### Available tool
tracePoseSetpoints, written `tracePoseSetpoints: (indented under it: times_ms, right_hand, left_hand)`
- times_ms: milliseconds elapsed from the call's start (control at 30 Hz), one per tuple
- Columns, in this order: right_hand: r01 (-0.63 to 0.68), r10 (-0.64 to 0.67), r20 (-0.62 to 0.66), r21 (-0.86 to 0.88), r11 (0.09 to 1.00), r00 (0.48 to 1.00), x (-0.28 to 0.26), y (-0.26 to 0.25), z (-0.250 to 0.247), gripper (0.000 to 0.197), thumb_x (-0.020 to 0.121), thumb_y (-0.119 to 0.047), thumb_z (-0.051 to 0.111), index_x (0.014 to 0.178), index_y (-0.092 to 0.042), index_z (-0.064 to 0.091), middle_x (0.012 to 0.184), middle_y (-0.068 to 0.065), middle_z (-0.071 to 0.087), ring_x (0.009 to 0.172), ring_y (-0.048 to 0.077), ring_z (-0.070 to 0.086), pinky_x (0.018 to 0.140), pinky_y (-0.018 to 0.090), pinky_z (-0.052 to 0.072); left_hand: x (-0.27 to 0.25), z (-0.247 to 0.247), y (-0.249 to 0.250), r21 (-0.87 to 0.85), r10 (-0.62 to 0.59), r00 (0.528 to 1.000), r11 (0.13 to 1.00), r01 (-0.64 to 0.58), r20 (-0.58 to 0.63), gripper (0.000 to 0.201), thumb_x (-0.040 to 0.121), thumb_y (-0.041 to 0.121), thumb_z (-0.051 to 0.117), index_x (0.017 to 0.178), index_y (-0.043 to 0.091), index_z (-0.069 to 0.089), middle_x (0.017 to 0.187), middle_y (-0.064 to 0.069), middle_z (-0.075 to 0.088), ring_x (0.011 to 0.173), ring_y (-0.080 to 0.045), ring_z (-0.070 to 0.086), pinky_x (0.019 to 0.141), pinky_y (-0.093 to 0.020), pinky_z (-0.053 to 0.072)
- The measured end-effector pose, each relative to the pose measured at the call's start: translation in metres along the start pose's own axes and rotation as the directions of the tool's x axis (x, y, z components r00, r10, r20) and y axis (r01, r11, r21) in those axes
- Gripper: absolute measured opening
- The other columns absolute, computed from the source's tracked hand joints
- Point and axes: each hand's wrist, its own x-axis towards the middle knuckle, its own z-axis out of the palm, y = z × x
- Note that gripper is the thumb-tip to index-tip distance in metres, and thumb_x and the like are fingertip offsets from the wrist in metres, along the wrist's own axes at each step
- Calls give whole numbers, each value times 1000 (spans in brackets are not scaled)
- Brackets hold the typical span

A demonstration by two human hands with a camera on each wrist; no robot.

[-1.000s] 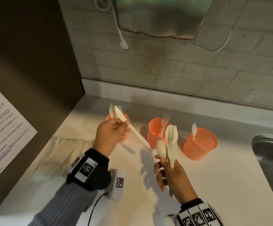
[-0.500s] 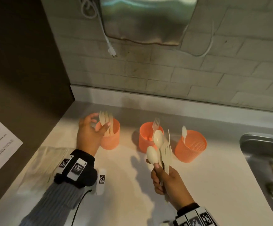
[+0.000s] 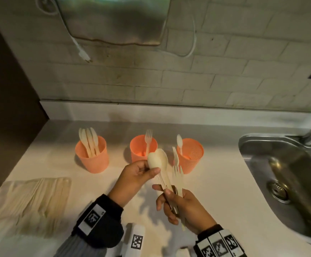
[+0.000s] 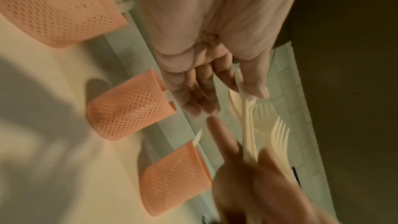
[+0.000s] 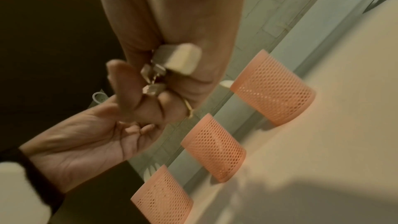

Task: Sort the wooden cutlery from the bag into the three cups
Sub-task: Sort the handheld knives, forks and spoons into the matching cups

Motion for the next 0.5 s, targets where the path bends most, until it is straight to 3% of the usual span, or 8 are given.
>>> tracePoseSetpoints:
  times_ms: [100,200,333,400,500]
  right_hand:
    - [-33,31,32,59,998,999,-13,-3,-12,38,88,-31,48,114,-6,60,70,10,63,35,13,32,36,18,30]
    - [-12,12,7,75,997,1000,-22,-7,-25,39,88,-34,46,114,-8,59,72,11,64,33,14,36,35,18,31]
    - [49,-37,-105,108,993,994,-32,-7,-46,39,93,-35,43,119,-9,56,79,11,66,37,16,48,34,19,36]
    - [54,-45,-210,40,998,977,-36,-4,-57,32,95,-29,43,118,-11,57,76,6,65,35,13,40,34,18,29]
    - [29,-50,-333,-68,997,942,-40,0,-71,23,97,-15,43,115,-15,56,63,0,58,35,9,31,36,18,24]
  left_hand:
    - [14,18,9,8,-3,999,1000,3,54,8,74,10,68,83,9,68,75,0,71,72,-10,65,68,-19,54]
    - [30,40,16,50,7,997,999,-11,80,9,75,5,68,79,13,68,64,4,71,61,-8,66,58,-16,54]
    - [60,58,32,-29,91,990,995,-95,-110,11,76,5,67,87,8,67,65,3,72,61,-7,68,54,-17,54]
    - [76,64,41,-59,147,963,985,-164,-224,12,76,6,69,86,11,68,75,-3,71,69,-12,69,59,-21,55]
    - [99,73,46,4,254,919,964,-265,-301,11,75,11,71,81,19,69,81,-8,71,75,-17,69,64,-26,55]
